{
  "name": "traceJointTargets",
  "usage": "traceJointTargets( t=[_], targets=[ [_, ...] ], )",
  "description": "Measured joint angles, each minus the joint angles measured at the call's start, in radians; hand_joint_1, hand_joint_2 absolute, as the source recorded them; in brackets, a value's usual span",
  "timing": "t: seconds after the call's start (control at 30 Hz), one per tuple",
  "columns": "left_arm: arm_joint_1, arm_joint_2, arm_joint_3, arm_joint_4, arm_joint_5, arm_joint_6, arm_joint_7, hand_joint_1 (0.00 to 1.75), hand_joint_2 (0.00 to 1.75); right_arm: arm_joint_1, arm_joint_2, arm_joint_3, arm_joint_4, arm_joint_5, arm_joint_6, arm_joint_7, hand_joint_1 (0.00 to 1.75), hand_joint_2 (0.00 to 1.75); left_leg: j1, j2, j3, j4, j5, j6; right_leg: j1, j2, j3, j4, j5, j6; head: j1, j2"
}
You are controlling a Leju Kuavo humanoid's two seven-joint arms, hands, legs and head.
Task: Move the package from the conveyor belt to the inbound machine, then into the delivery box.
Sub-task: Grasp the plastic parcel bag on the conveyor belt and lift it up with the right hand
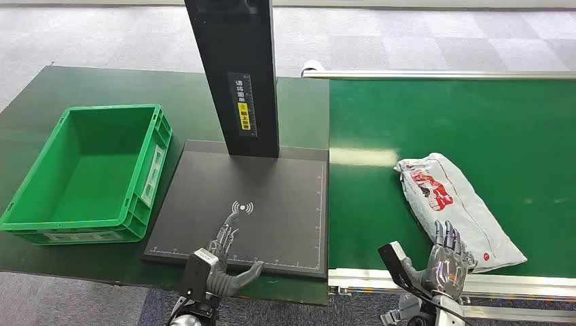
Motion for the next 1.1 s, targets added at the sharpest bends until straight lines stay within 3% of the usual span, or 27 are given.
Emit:
traceJointTargets(
  t=[0.6,1.1],
  targets=[
    [-0.004,0.0,-0.008,0.001,-0.002,-0.008,0.003,0.0,1.75,-0.051,-0.009,-0.039,0.061,-0.009,-0.027,-0.046,0.0,1.75,0.0,0.0,0.0,0.0,0.0,0.0,0.0,0.0,0.0,0.0,0.0,0.0,0.0,0.0],
    [-0.004,0.001,-0.014,0.001,-0.002,-0.015,0.005,0.0,1.75,-0.103,-0.002,-0.08,0.269,-0.171,-0.066,-0.165,0.0,1.75,0.0,0.0,0.0,0.0,0.0,0.0,0.0,0.0,0.0,0.0,0.0,0.0,0.0,0.0]
  ],
)
